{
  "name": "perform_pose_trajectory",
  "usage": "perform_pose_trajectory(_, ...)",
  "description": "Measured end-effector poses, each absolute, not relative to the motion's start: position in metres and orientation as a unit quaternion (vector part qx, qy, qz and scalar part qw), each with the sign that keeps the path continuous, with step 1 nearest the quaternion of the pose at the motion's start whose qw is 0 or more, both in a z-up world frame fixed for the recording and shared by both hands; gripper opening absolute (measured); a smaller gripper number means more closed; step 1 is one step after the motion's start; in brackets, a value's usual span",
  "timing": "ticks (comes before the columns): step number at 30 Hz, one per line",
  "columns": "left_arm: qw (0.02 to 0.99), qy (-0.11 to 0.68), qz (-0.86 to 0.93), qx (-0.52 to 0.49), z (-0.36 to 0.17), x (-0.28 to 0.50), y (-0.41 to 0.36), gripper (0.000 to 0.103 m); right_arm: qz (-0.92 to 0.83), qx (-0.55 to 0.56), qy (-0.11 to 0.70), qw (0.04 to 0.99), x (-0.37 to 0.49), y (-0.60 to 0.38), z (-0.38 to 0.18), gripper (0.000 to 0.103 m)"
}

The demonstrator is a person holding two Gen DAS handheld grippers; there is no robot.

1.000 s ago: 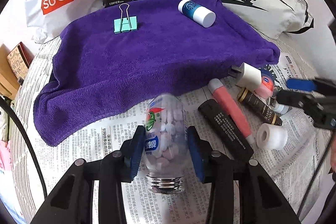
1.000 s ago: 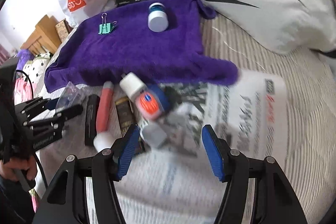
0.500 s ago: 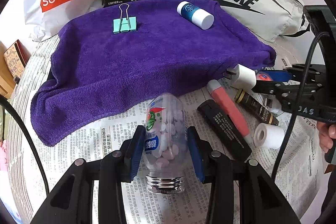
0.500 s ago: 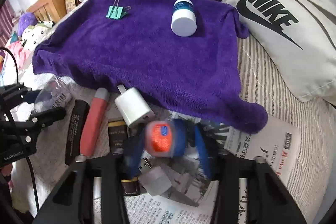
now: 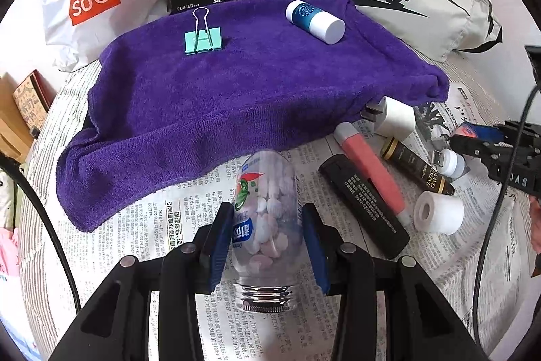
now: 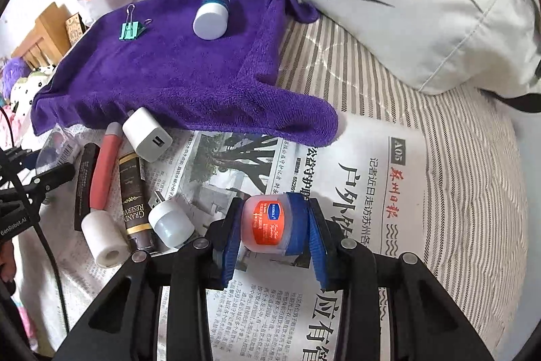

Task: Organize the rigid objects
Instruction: 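Grasp the clear mint bottle with the left gripper while the right grasps the Vaseline tin, then place the mint bottle on the towel with the left gripper while the right places the Vaseline tin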

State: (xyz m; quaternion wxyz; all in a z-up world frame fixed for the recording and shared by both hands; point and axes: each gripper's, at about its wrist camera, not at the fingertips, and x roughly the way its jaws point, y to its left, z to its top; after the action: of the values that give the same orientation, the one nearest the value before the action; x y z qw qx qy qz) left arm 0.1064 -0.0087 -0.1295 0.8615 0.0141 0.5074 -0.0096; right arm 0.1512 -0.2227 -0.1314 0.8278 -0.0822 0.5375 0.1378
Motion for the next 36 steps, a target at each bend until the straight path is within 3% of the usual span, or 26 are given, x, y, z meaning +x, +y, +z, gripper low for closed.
perform_pose_trajectory(14,0.859,0.505,-0.046,-0.062,-0.113,0.098,0.017,0.039,0.141,-0.036,0.538,0.83,0.136,-0.236,-0.122,0.036)
perform_pose_trajectory(36,0.883,0.462,-0.029,-0.07,-0.057,0.117,0.061,0.039,0.197,-0.025,0.51,0.837,0.162,-0.204,-0.078,0.036)
